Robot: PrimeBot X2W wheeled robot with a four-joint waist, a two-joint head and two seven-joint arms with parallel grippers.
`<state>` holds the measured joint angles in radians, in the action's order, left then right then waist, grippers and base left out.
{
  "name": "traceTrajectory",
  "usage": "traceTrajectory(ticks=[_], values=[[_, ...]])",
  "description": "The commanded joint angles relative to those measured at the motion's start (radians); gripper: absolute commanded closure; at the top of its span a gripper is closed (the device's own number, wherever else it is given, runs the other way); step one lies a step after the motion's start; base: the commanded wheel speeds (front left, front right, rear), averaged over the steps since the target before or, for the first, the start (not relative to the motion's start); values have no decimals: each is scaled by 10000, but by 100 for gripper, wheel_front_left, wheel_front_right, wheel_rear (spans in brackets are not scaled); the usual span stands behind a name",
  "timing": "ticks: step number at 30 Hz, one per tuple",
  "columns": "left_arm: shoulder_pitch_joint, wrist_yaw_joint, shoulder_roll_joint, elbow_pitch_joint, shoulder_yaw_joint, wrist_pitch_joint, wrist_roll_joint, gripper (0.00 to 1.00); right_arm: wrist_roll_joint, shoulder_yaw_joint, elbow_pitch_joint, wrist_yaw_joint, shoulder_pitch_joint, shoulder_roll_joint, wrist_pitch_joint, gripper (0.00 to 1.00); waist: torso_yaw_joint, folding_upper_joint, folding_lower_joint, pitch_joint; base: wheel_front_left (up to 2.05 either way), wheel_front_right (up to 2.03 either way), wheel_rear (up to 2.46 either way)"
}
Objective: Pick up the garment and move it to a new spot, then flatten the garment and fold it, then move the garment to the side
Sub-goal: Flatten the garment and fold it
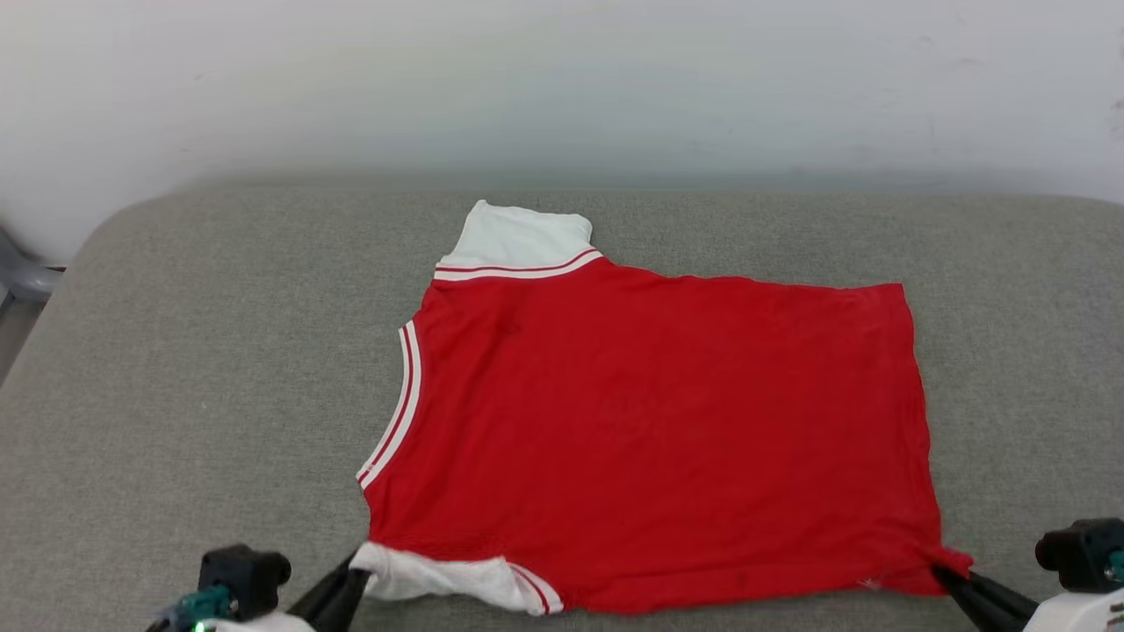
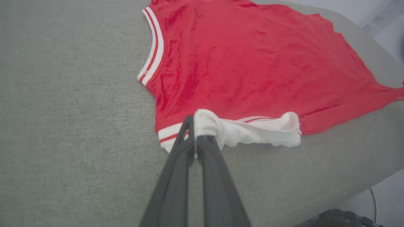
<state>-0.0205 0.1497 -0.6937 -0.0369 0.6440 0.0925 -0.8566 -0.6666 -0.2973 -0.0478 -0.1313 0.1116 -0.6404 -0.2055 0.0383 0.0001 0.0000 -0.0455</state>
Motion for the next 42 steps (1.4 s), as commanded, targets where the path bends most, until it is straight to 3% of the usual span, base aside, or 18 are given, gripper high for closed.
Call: traceTrajectory(ticks=[1, 9, 23, 42], values=[[217, -7, 10, 14, -44, 47, 56, 100, 67, 52, 57, 12, -168, 39, -24, 100, -28, -1, 0, -84, 0, 0, 0], [2424, -733, 298, 1083, -5, -209, 626, 100, -175, 412, 132, 12, -1016, 238, -169, 100, -212, -1, 0, -720, 0, 0, 0], [5584, -1856, 1023, 3967, 305, -237, 1471, 100, -573, -393, -915, 10, -3278, 119, -413, 100, -418, -1, 0, -1918, 0, 0, 0], [6950, -2637, 2166, 7407, 964, 312, 1490, 100, -894, -1773, -2840, 12, -5029, 348, 83, 100, -449, -1, 0, -2784, 0, 0, 0]])
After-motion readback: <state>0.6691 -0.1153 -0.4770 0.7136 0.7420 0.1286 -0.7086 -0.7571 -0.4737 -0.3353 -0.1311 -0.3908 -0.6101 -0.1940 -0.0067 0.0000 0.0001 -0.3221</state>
